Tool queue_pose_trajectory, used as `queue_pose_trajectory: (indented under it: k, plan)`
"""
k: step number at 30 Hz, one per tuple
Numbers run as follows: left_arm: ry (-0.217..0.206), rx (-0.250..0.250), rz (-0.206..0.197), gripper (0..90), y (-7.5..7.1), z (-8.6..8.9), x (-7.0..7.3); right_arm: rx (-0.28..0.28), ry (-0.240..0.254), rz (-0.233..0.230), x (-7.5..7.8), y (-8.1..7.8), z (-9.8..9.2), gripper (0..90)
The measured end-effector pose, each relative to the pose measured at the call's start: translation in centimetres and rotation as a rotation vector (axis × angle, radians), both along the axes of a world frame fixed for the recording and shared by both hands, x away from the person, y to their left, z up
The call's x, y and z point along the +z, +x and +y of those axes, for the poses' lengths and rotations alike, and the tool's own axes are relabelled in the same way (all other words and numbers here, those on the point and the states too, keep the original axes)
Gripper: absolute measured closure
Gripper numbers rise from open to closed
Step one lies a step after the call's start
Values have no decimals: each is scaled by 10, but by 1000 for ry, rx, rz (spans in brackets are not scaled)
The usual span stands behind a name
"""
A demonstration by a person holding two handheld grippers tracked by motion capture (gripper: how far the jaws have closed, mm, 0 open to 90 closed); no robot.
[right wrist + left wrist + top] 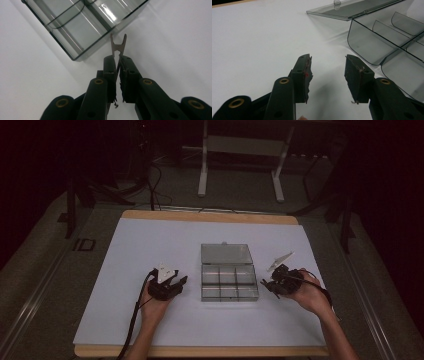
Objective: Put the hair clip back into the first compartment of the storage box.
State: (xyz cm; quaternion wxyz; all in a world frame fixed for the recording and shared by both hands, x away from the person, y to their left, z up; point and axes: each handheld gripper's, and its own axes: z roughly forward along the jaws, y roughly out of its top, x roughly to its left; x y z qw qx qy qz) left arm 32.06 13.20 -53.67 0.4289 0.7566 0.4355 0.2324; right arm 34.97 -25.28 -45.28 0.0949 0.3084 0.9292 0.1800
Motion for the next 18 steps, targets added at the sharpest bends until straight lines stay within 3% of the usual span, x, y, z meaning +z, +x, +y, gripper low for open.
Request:
queue_pose_trajectory:
  k: [18]
  plan:
    - [4,6,-6,549,0,-1,0,25,13,-19,11,2,12,840]
